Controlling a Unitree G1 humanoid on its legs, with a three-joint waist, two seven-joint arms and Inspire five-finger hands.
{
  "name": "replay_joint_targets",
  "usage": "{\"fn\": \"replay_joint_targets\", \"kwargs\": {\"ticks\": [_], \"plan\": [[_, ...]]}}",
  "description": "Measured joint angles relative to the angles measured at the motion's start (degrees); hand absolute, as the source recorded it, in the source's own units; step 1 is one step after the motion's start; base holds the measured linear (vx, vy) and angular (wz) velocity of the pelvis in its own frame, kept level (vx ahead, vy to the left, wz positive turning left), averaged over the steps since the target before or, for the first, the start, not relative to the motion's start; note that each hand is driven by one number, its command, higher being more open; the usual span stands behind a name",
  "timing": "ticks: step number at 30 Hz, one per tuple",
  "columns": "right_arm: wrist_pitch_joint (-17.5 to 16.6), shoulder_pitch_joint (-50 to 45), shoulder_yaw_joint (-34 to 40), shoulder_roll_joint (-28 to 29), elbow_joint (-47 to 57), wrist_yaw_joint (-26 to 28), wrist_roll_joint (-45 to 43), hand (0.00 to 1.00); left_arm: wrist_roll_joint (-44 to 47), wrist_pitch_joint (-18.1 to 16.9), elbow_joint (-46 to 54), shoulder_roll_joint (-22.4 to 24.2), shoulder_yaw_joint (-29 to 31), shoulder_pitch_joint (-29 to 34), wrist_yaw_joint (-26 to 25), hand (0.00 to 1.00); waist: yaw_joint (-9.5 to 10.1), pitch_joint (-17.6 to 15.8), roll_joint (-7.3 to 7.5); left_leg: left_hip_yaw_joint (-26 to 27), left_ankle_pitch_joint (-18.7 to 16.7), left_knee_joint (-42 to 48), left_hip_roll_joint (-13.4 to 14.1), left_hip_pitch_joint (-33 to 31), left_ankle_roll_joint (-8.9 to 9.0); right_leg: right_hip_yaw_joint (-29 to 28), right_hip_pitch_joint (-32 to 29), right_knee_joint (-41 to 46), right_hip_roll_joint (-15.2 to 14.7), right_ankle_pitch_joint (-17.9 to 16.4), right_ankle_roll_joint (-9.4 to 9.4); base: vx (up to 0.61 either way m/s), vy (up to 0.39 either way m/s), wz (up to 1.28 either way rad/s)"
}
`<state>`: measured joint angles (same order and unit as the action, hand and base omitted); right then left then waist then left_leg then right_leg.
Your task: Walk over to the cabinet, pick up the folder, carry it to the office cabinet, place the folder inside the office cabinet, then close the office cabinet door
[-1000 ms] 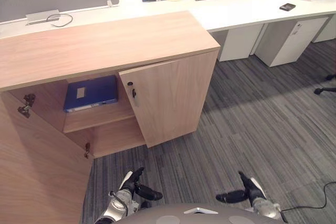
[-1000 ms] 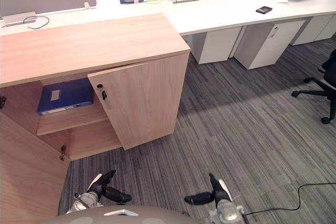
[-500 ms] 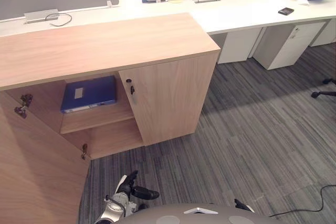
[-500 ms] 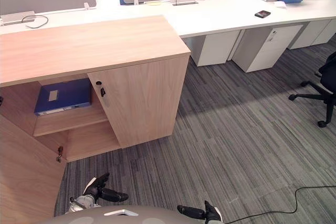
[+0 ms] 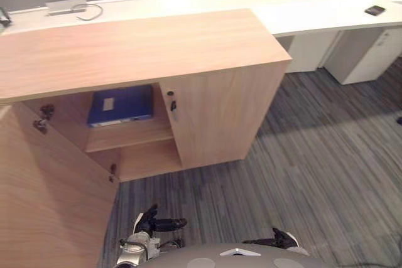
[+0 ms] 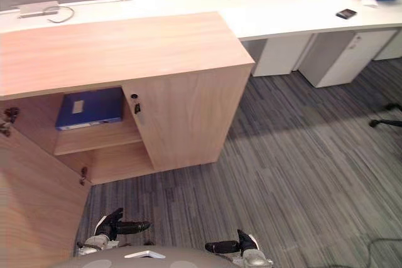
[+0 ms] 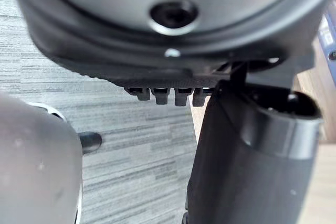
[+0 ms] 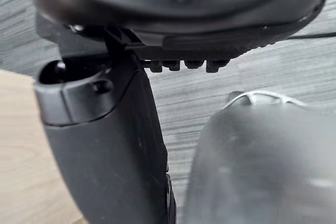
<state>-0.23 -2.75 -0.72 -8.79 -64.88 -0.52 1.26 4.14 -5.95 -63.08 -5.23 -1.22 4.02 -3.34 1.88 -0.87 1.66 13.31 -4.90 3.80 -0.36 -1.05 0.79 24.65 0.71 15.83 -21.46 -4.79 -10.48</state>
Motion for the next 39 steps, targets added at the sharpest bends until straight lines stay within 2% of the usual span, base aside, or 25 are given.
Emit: {"fn": "replay_joint_targets", "kwargs": {"ticks": [1,2,3,4,6,10,12,15,16,18,19,21,24,27,28,29,30,31,33,34,35,36,37,38,39], "plan": [[-0.1,0.9,0.1,-0.5,0.9,-0.2,-0.8,1.0,0.0,0.0,0.0,0.4,-0.2,0.0,0.1,1.0,-0.15,-0.6,-1.38,-1.2,-0.5,1.8,-0.5,0.7,-0.72,-0.2,-2.3,8.5,-1.9,1.6,3.01,-0.01,0.292,0.56],[-0.1,1.4,-0.1,-0.2,1.9,-0.3,-2.2,1.0,0.0,0.0,0.1,0.4,-0.5,0.0,0.2,1.0,-0.11,-1.0,-2.0,-2.8,-1.3,2.3,-0.8,2.2,-1.53,-1.5,-4.7,16.9,-3.8,4.9,7.82,-0.03,0.28,0.64],[-0.2,1.4,-0.3,0.2,2.8,-0.5,-2.2,1.0,0.0,0.0,0.2,0.3,-0.6,0.0,0.2,1.0,-0.19,-1.3,-1.97,-3.8,-1.5,2.2,-1.1,3.2,-1.89,-2.7,-5.7,20.7,-4.6,7.2,10.32,0.0,0.255,0.88],[-0.7,1.3,-1.5,0.2,4.7,-0.7,-2.4,1.0,-0.1,0.0,0.8,0.2,-0.6,0.0,0.1,1.0,-0.6,-2.5,-2.25,-5.9,-2.1,2.3,-1.5,5.2,-3.09,-6.4,-7.5,27.8,-5.6,10.0,10.86,0.07,0.171,0.94],[-1.7,1.0,-2.8,1.2,5.5,-0.8,-2.7,1.0,-0.1,0.3,1.8,-0.4,0.0,-0.3,-0.3,1.0,-0.56,-3.7,-0.51,-10.3,-3.2,2.9,-2.2,7.8,-4.34,-9.7,-10.1,37.7,-3.8,3.5,10.45,0.17,0.103,1.12],[-2.2,1.6,-3.7,1.7,6.5,-0.8,-2.8,1.0,-0.1,1.2,1.7,0.2,0.6,-1.2,-0.3,1.0,-0.54,-5.9,-1.07,-17.5,-4.3,3.1,-2.1,12.1,-4.95,-12.1,-11.6,36.4,3.1,-3.6,8.46,0.19,0.011,1.1],[-2.4,2.7,-4.6,2.2,6.6,-0.8,-2.8,1.0,-0.1,1.2,1.7,0.6,0.6,-1.7,-0.3,1.0,-0.62,-7.1,-1.48,-23.8,-6.7,5.9,-2.0,12.0,-4.47,-17.6,-11.6,24.2,8.4,-5.1,7.25,0.05,-0.101,1.27],[-1.6,3.3,-5.1,2.8,5.8,-0.8,-2.8,1.0,-0.2,1.2,1.9,0.3,0.6,-2.5,-0.2,1.0,-0.46,-7.7,-0.46,-32.1,-11.0,10.8,-2.8,8.7,-2.87,-26.3,-10.2,4.7,11.3,-3.8,5.05,-0.16,-0.174,1.72],[-1.1,3.6,-4.1,4.1,5.3,-0.7,-3.4,1.0,-0.6,1.5,1.6,-0.4,0.4,-3.0,-0.3,1.0,-0.78,-8.3,1.08,-37.9,-12.7,13.1,-4.1,7.3,-1.64,-29.5,-8.2,2.3,12.2,-1.4,0.12,0.07,-0.229,1.75],[-0.6,2.8,-1.9,3.8,5.4,-0.8,-4.3,1.0,-1.0,1.7,1.8,-0.4,0.2,-3.0,-0.1,1.0,-0.86,-8.3,0.49,-42.0,-11.7,14.0,-4.3,5.7,-0.97,-29.9,-8.1,6.2,13.9,-7.4,0.21,0.27,-0.326,1.95],[-0.2,2.4,-1.1,3.7,6.5,-0.9,-4.8,1.0,-1.9,1.7,2.0,0.2,0.1,-2.6,0.1,1.0,-1.12,-7.9,-0.18,-47.0,-12.0,15.0,-4.8,4.3,-0.04,-32.6,-7.4,9.0,16.8,-10.9,2.05,0.34,-0.348,1.93],[-0.1,1.2,-1.0,3.0,7.3,-0.3,-4.8,1.0,-2.2,1.9,2.6,0.4,0.2,-2.6,0.0,1.0,-0.98,-7.5,-0.45,-54.5,-12.3,14.9,-5.3,3.8,1.37,-33.5,-6.5,12.6,18.5,-14.3,4.54,0.32,-0.256,2.0],[-0.1,0.3,1.1,3.0,7.2,0.5,-5.0,1.0,-3.0,2.3,3.2,0.2,-0.4,-2.1,0.0,1.0,-1.09,-6.1,-0.96,-60.0,-11.1,16.7,-5.0,0.2,3.81,-33.0,-5.0,14.6,20.4,-14.6,4.71,0.26,-0.127,1.94],[1.4,-0.1,1.7,3.7,6.2,4.0,-6.8,1.0,-3.0,2.3,6.6,-0.8,-1.6,-1.2,-0.1,1.0,-0.27,-4.7,0.4,-61.6,-9.1,18.4,-4.0,-3.3,4.3,-28.9,-7.3,19.8,22.0,-12.7,5.1,0.14,-0.15,1.64],[1.9,0.9,1.3,2.9,5.9,7.6,-5.6,1.0,-3.0,2.5,7.3,-0.3,-2.4,-1.3,-0.2,1.0,-0.61,-5.3,-1.8,-64.7,-8.9,18.6,-1.2,-4.4,4.49,-29.1,-12.2,22.3,23.9,-16.8,9.82,-0.02,-0.078,1.18],[1.2,1.0,0.7,2.6,6.2,8.1,-4.4,1.0,-3.1,2.4,7.3,-0.2,-2.4,-1.0,-0.2,1.0,-0.45,-4.6,-1.59,-64.8,-9.2,18.4,-0.5,-5.4,6.02,-30.0,-12.0,12.5,23.3,-14.7,9.3,-0.03,-0.028,1.1],[0.5,0.7,0.9,2.9,6.2,7.2,-4.0,1.0,-3.4,2.1,7.2,0.0,-2.3,-0.6,-0.1,1.0,0.01,-4.7,-1.15,-62.7,-9.9,18.5,-1.1,-6.3,8.26,-28.8,-11.1,6.1,21.5,-8.1,7.99,0.03,0.103,0.98],[0.6,1.0,3.4,3.1,5.9,7.3,-4.6,1.0,-4.5,2.3,8.3,0.6,-3.0,-0.4,0.6,1.0,-0.85,-4.5,-2.32,-60.1,-9.1,19.2,-0.7,-8.2,9.16,-26.4,-9.6,3.6,21.2,-6.5,7.55,0.04,0.178,0.98],[0.4,1.5,6.2,3.5,4.1,6.3,-4.6,1.0,-4.5,2.1,10.4,0.9,-3.8,0.2,1.2,1.0,-0.9,-4.5,-2.36,-55.4,-8.2,18.6,-0.7,-9.3,8.87,-23.9,-8.0,1.8,19.8,-5.8,6.81,0.05,0.27,0.99],[-0.3,1.9,9.8,4.4,2.3,2.7,-4.4,1.0,-4.5,1.9,12.0,0.7,-5.1,0.6,1.6,1.0,-0.58,-4.6,-2.27,-47.6,-7.1,17.4,-0.2,-10.9,7.48,-20.6,-6.5,0.9,18.3,-5.7,6.58,0.01,0.356,1.22],[-0.5,2.1,12.3,5.2,1.0,-0.1,-4.2,1.0,-4.7,1.9,13.9,-0.4,-6.0,0.9,2.0,1.0,0.15,-4.9,-1.42,-40.6,-3.8,15.2,0.2,-12.4,5.59,-18.4,-6.1,-0.2,16.2,-5.4,6.15,0.01,0.345,1.19],[-0.7,2.2,13.0,5.5,0.7,-1.0,-3.9,1.0,-5.0,1.8,14.8,-1.2,-6.4,1.1,2.1,1.0,0.75,-4.9,-0.69,-34.6,-3.6,13.9,1.6,-12.8,1.56,-17.4,-5.9,-1.4,15.2,-4.7,6.0,0.01,0.297,1.4],[-1.9,1.4,13.7,5.7,1.1,-2.7,-3.9,1.0,-6.3,2.0,15.5,-2.9,-7.1,1.1,2.3,1.0,-0.53,-5.5,-0.49,-9.9,-3.7,16.6,9.6,-15.8,-3.73,-12.6,-4.0,-3.8,12.3,-3.7,4.94,0.04,0.299,1.34],[-1.8,1.1,14.6,4.5,2.0,-3.2,-4.5,1.0,-7.2,2.0,15.4,-2.9,-7.4,1.1,2.4,1.0,-1.11,-6.3,-1.66,-2.2,-4.0,21.7,13.0,-17.7,-4.12,-10.6,-3.5,-2.8,10.6,-4.4,4.12,0.06,0.359,1.37],[-1.8,0.8,14.8,3.1,2.3,-3.7,-4.6,1.0,-7.6,2.1,15.4,-2.5,-7.8,1.2,2.6,1.0,-1.26,-6.3,-4.07,1.2,-3.1,23.9,14.7,-18.3,-3.35,-10.1,-3.5,-1.6,10.5,-4.9,3.15,0.05,0.406,0.84]]}}
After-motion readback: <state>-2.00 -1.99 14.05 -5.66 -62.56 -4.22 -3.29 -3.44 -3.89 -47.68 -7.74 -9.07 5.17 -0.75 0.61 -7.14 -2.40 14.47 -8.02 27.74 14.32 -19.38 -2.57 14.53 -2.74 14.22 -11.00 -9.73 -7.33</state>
